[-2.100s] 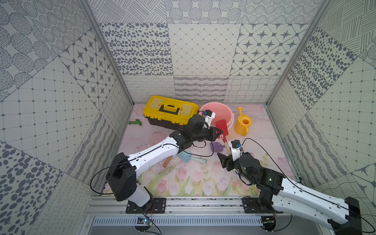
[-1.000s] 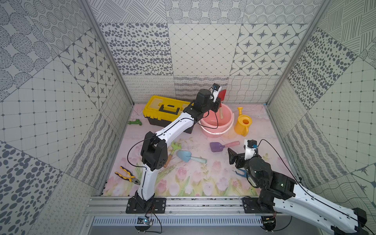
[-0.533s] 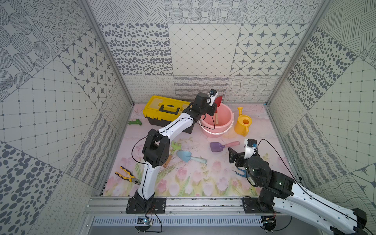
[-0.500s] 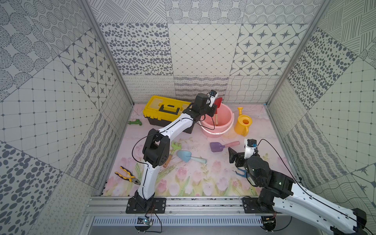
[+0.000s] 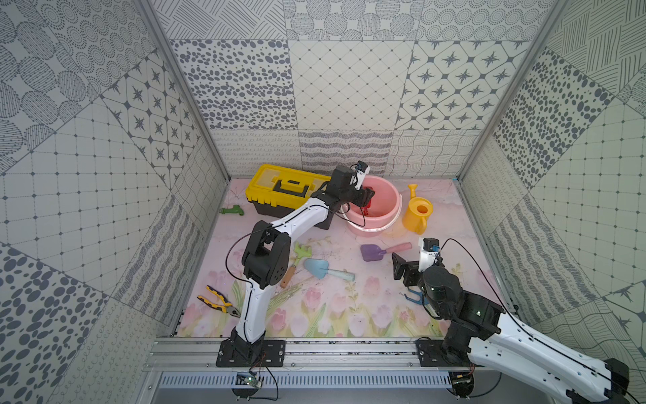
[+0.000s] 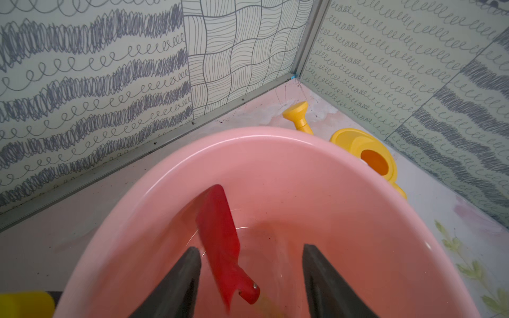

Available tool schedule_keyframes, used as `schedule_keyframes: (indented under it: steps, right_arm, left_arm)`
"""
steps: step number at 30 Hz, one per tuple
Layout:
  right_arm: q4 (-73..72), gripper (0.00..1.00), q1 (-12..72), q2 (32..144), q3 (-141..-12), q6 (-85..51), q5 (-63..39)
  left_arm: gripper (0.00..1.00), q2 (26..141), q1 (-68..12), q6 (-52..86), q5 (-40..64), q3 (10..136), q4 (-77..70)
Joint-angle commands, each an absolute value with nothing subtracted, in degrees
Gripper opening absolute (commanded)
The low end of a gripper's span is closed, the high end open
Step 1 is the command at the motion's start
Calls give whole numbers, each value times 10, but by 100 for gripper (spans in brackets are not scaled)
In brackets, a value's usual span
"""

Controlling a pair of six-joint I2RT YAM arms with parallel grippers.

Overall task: Organize the gardening tools
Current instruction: Place the gardening tool in the container, then pick up the gardening tool from the center of the board.

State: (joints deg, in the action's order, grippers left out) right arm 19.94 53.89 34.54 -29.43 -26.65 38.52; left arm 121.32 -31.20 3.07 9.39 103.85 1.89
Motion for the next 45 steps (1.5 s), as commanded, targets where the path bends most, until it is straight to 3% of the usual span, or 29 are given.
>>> schedule_keyframes:
  steps: [1, 8, 12, 17, 25, 37, 45]
  right_arm:
    - [189, 97, 534, 346, -288, -278, 377]
    - [196, 97, 523, 351, -290, -283, 374]
    - [202, 97, 488, 366, -290, -292, 343]
    - [205, 97, 408, 387, -285, -310, 267]
    - [222, 97, 273, 463, -273, -375, 166]
    - [317, 97, 127, 495, -222, -502, 83]
    - [328, 97, 153, 455, -192, -542, 25]
  left_arm:
    - [74, 1175, -307, 109, 129, 1039, 23]
    - [90, 1114, -308, 254, 205, 1005, 52]
    - [99, 1044, -309, 371, 240, 886, -3]
    - [99, 919, -327, 423, 218, 699, -69]
    - [100, 758, -378, 399, 154, 507, -36]
    - [99, 673, -404, 388, 151, 423, -27]
    - [100, 661, -411, 394, 149, 422, -25]
